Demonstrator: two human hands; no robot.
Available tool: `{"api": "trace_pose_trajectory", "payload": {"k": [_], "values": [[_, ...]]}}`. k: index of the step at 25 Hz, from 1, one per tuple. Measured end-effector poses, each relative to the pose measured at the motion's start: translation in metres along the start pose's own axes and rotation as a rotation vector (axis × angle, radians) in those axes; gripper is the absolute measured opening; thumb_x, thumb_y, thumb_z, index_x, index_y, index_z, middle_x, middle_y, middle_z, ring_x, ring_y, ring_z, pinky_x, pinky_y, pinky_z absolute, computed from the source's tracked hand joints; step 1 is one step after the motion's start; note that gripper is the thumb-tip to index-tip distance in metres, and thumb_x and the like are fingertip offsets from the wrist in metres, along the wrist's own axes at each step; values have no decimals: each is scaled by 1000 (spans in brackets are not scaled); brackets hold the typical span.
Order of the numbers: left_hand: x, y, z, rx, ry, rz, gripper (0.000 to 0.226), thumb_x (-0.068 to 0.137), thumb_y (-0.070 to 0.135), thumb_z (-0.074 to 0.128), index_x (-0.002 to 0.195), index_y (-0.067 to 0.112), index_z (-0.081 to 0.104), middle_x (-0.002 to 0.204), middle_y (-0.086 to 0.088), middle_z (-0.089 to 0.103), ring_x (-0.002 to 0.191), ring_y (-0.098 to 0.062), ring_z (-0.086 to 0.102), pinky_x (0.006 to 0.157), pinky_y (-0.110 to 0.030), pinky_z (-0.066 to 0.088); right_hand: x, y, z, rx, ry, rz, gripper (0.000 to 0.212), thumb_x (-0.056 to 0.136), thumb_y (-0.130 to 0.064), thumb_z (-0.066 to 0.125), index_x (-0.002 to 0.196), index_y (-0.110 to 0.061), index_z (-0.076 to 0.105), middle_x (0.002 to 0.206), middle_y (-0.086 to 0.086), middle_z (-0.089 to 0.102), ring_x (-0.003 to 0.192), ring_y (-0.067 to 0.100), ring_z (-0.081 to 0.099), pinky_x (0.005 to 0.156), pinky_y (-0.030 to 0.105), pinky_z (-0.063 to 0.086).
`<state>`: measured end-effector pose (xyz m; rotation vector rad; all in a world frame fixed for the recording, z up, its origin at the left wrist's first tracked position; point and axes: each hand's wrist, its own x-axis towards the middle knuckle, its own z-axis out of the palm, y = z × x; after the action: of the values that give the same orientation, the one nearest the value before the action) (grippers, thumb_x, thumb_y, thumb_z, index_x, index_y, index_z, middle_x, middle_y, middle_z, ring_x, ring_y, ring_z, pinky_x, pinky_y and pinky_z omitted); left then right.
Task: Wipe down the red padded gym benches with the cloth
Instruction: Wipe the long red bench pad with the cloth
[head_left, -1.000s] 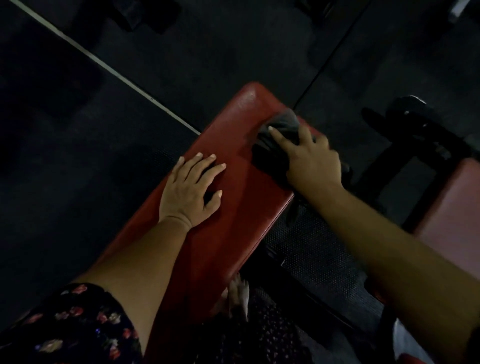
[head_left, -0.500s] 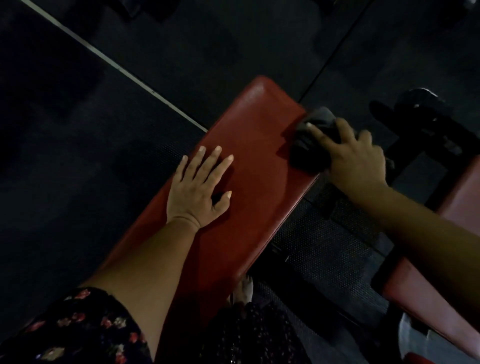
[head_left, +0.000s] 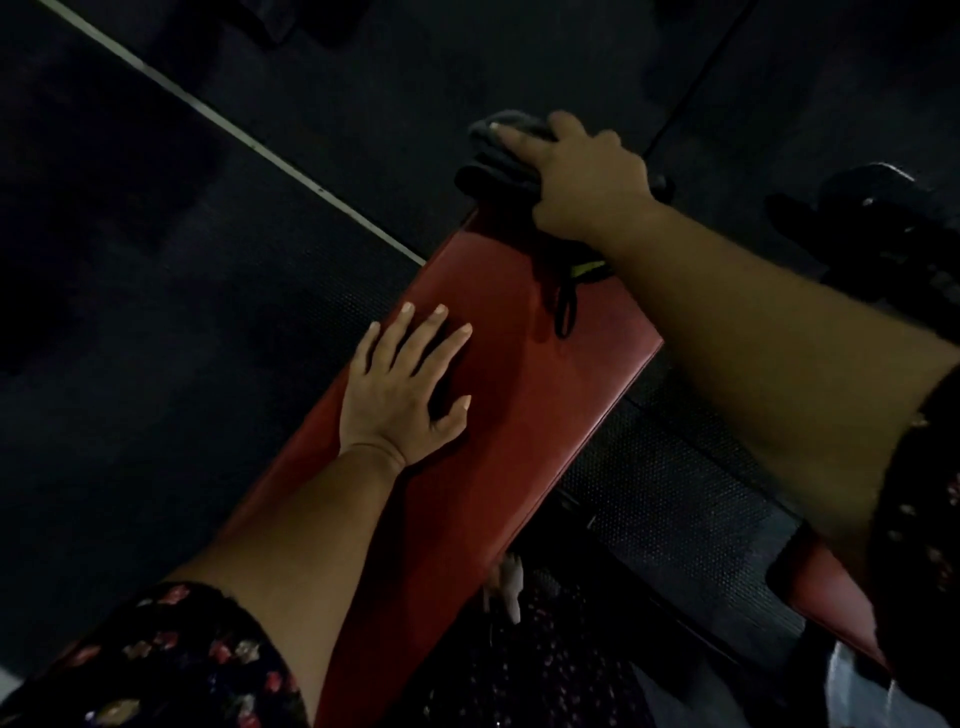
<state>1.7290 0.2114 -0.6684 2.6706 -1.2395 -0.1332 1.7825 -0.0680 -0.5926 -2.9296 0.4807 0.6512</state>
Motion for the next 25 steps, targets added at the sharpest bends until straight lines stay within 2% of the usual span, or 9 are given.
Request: {"api": "trace_pose_trajectory", "payload": {"k": [5,11,14,16,18,20,23,25], "values": [[1,0,-2,3,-13,-7,67,86,57,40,148,31,35,154,-2,39,145,-29,27,117,-51,17,-27,44,9,228,-114,113,80,89,-27,55,150,-51,10,149,7,29,123,43,43,96,52,45],[1,3,-3,-9,-29,-13,67,86,56,39,148,29,37,154,-4,38,145,-31,27,117,-51,16,-123,85,45,216,-70,213,88,85,-25,63,148,-56,11,145,6,29,114,43,45,88,53,48],[0,3,-2,-16,-22,-14,67,86,56,39,147,29,35,153,-4,39,144,-31,28,116,-52,18,-164,98,67,248,-73,282,88,85,-25,63,148,-55,10,148,7,27,116,43,45,88,51,47],[1,3,-2,-21,-19,-14,71,84,61,39,148,30,34,153,-5,40,144,-31,28,116,-53,19,-173,109,67,347,-112,392,84,87,-25,62,150,-51,13,150,8,26,119,43,46,91,47,45],[0,2,-1,-25,-10,-9,75,83,66,39,149,30,31,153,-5,39,144,-31,28,116,-53,19,-157,117,53,506,-94,534,76,89,-21,62,151,-42,23,152,10,23,124,41,45,96,40,43],[-1,1,0,-25,0,4,78,83,69,37,151,30,27,154,-4,36,144,-31,28,116,-54,20,-121,117,28,576,41,572,73,90,-19,62,152,-36,27,149,14,20,123,41,45,102,40,41],[-1,0,1,-2,0,23,77,86,71,33,152,33,26,157,-2,32,145,-30,27,116,-53,19,-49,94,-7,593,198,406,77,88,-20,61,154,-32,21,147,18,22,122,44,45,108,43,39],[0,-1,1,22,-16,25,74,86,71,31,151,34,28,158,0,32,146,-29,26,116,-51,17,-10,66,-11,530,177,303,80,88,-23,58,155,-27,15,146,17,27,123,45,43,105,47,40]]}}
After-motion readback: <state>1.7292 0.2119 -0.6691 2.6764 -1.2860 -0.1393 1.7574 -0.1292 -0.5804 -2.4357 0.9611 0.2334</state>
